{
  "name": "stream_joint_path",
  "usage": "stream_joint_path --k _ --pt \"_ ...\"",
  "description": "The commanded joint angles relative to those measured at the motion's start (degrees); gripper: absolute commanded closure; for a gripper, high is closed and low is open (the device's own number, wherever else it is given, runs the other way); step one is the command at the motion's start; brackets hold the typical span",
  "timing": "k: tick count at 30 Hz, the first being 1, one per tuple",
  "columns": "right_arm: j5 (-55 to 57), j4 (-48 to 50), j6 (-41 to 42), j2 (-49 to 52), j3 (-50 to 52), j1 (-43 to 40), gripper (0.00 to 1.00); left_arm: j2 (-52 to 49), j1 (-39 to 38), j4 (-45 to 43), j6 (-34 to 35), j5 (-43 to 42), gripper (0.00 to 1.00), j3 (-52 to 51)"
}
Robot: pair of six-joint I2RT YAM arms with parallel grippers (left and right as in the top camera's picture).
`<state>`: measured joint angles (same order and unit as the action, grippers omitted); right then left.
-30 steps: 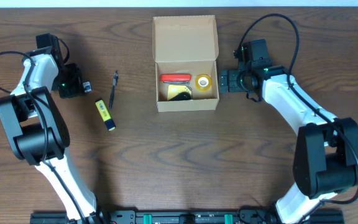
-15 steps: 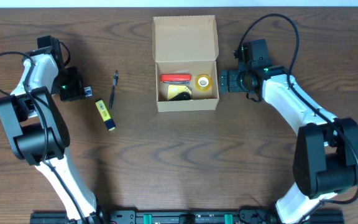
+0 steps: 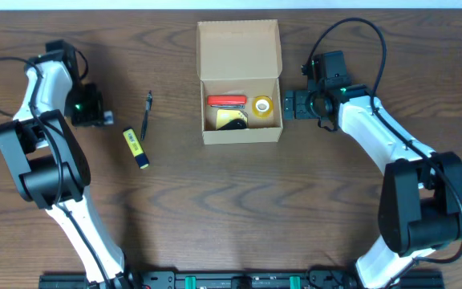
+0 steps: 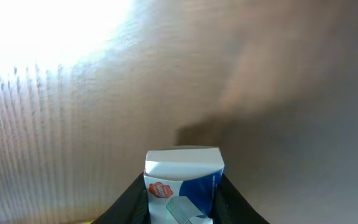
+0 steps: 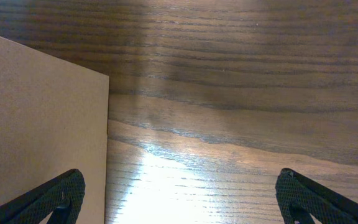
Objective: Pack container
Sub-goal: 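Lift the staples box with the left gripper and carry it to the box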
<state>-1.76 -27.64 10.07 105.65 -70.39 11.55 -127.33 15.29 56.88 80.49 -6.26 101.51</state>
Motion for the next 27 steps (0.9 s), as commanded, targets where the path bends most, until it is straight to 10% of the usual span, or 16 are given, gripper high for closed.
stream_joint_path --k 1,15,27 --pt "-0.2 0.0 0.6 0.0 0.0 -0.3 0.01 -0.1 -0.8 1.9 -7.5 4.9 0.73 8.7" --pt "-0.2 0.0 0.6 0.0 0.0 -0.3 0.01 -0.1 -16.0 0.5 -35.3 8.3 0.73 31.9" --pt "-0.2 0.0 0.6 0.0 0.0 -0.3 0.01 -0.1 -30.8 0.2 -77.5 -3.4 0.76 32.2"
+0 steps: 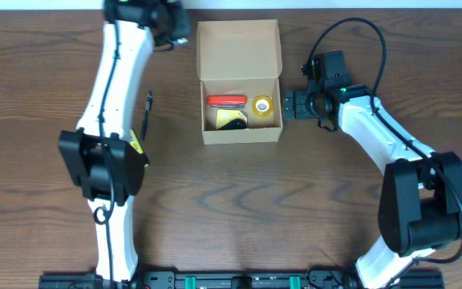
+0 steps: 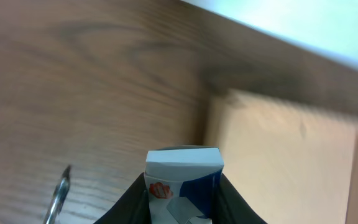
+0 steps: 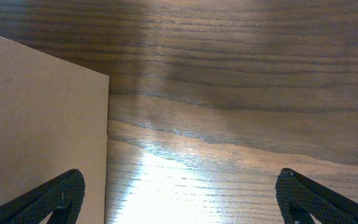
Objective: Pack container
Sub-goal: 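Lift the staples box with the left gripper and carry it to the box, then set the staples box beside the tape roll and release it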
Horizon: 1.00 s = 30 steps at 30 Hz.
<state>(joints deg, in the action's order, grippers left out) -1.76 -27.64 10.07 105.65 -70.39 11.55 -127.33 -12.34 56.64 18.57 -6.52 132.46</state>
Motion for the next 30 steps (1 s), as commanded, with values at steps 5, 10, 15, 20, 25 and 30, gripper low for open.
stream_joint_path --k 5,10,15,20,25,30 --pt "-0.2 0.0 0.6 0.0 0.0 -0.3 0.01 -0.1 -8.3 2.8 -29.9 -5.4 0.74 1.2" --pt "-0.2 0.0 0.6 0.0 0.0 -0.3 0.01 -0.1 -10.8 6.3 -38.8 -11.1 0.84 1.2" --pt "-0.2 0.0 0.6 0.0 0.0 -0.3 0.01 -0.1 -14.0 10.8 -48.2 -11.1 0.85 1.2" --pt "-0.2 0.0 0.6 0.0 0.0 -0.3 0.01 -1.2 -16.7 11.5 -56.9 -11.6 0.78 0.9" --pt "-0.2 0.0 0.6 0.0 0.0 -0.3 0.01 -5.7 -17.2 9.8 -63.1 -11.8 0.76 0.9" --pt "-0.2 0.0 0.6 0.0 0.0 -0.3 0.01 -9.7 -17.2 6.8 -69.2 -15.2 0.85 0.9"
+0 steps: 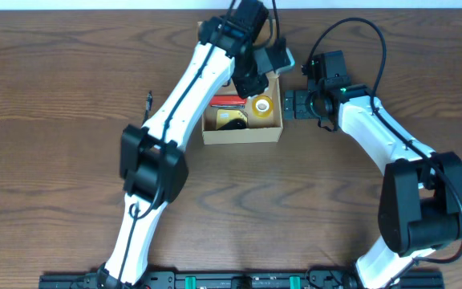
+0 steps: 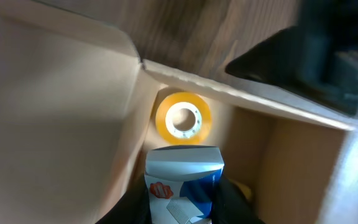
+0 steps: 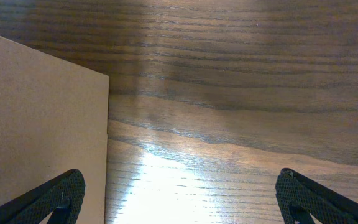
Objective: Pack container
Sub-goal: 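Set the staples box beside the tape roll and release it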
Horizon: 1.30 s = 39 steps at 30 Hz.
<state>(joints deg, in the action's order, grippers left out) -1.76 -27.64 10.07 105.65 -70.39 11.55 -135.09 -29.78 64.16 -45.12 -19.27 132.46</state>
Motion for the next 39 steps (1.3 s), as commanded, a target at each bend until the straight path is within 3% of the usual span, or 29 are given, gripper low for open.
stream_joint_path --k 1,14,19,31,39 --pt "-0.2 0.0 0.6 0.0 0.0 -0.3 0.01 -2.6 0.2 -1.7 -6.1 -2.4 0.87 0.9" --pt "-0.2 0.0 0.6 0.0 0.0 -0.3 0.01 -5.2 0.2 -5.6 -8.6 -3.5 0.76 0.9" --pt "-0.2 0.0 0.6 0.0 0.0 -0.3 0.01 -5.2 0.2 -4.8 -8.7 -4.5 0.60 0.9" --pt "-0.2 0.0 0.6 0.0 0.0 -0.3 0.01 -4.6 0.2 -4.2 -8.7 -4.1 0.52 0.9" --pt "-0.2 0.0 0.6 0.0 0.0 -0.3 0.01 4.3 0.7 -1.5 -8.4 1.1 0.45 1.3"
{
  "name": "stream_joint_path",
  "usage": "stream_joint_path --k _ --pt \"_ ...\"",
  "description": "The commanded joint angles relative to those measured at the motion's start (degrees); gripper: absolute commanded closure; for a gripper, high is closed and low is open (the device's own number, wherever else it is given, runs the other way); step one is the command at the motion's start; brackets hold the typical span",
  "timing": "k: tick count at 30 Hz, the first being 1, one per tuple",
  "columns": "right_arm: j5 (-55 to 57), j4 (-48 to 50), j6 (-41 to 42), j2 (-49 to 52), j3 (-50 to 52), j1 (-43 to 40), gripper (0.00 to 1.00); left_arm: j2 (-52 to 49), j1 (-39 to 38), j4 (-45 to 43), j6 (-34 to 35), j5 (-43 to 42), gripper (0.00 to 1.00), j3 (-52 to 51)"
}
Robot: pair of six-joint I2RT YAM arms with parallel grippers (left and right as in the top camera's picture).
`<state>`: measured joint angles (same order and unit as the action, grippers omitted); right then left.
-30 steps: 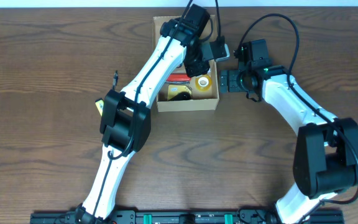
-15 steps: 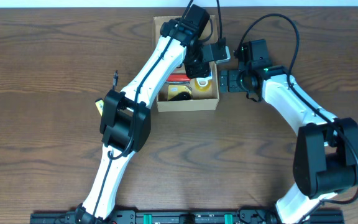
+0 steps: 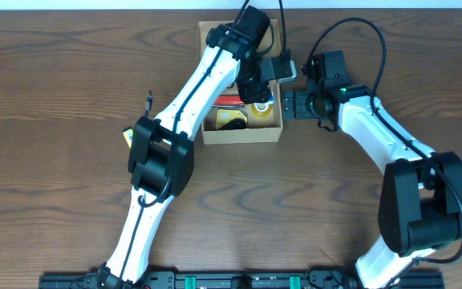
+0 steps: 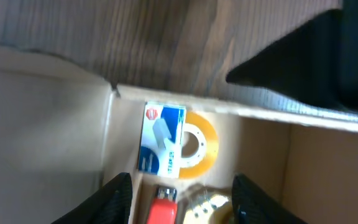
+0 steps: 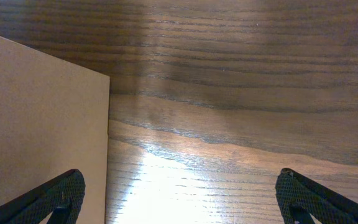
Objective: Pack container
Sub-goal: 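Set the staples box beside the tape roll and release it, then move the left gripper left over the clear pen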
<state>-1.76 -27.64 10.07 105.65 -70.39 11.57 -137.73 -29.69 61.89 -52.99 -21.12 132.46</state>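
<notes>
The open cardboard box [image 3: 241, 136] stands at the table's back middle. Inside, a small blue-and-white carton [image 4: 163, 146] lies partly on a yellow tape roll [image 4: 205, 144], beside a red item [image 4: 163, 210] and a yellow-and-black item [image 3: 231, 120]. My left gripper [image 4: 180, 186] hangs open above the box interior with nothing between its fingers; in the overhead view the left gripper [image 3: 258, 87] covers the box's right rear. My right gripper [image 5: 179, 180] stands open beside the box's right outer wall [image 5: 36, 112], low over the table.
A dark pen [image 3: 147, 104] lies left of the box. A yellow marker [image 3: 127, 135] peeks out from under my left arm. The box lid [image 3: 215, 32] stands open at the back. My right arm [image 3: 375, 128] reaches in from the right.
My left gripper was shut on the blue-and-white carton above the tape roll. Now it is open and the carton lies in the box on the tape roll. The right arm has not moved.
My left gripper held the blue-and-white carton at the table's far left. Then it held it near the box's back left corner, then over the box interior above the tape roll. Now the carton rests inside and the gripper is open. The right gripper stayed beside the box.
</notes>
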Motion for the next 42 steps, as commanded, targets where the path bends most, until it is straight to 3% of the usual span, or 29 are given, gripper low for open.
stream_joint_path --k 1,11,14,17,19,30,38,42 --pt "-0.2 0.0 0.6 0.0 0.0 -0.3 0.01 8.9 0.8 1.3 -0.5 4.7 0.44 1.3" --pt "-0.2 0.0 0.6 0.0 0.0 -0.3 0.01 25.6 7.5 9.2 12.9 16.7 0.30 1.3" --pt "-0.2 0.0 0.6 0.0 0.0 -0.3 0.01 26.8 12.7 13.8 23.3 17.1 0.19 1.3" --pt "-0.2 0.0 0.6 0.0 0.0 -0.3 0.01 25.7 18.3 18.8 37.5 17.0 0.25 1.2" --pt "-0.2 0.0 0.6 0.0 0.0 -0.3 0.01 24.2 20.9 21.3 43.1 16.6 0.27 1.0" --pt "-0.2 0.0 0.6 0.0 0.0 -0.3 0.01 8.8 23.1 19.8 50.0 16.8 0.29 0.7" --pt "-0.2 0.0 0.6 0.0 0.0 -0.3 0.01 -1.2 26.5 18.3 48.7 14.8 0.33 0.7" --pt "-0.2 0.0 0.6 0.0 0.0 -0.3 0.01 -3.1 27.8 17.8 43.7 12.8 0.40 0.7"
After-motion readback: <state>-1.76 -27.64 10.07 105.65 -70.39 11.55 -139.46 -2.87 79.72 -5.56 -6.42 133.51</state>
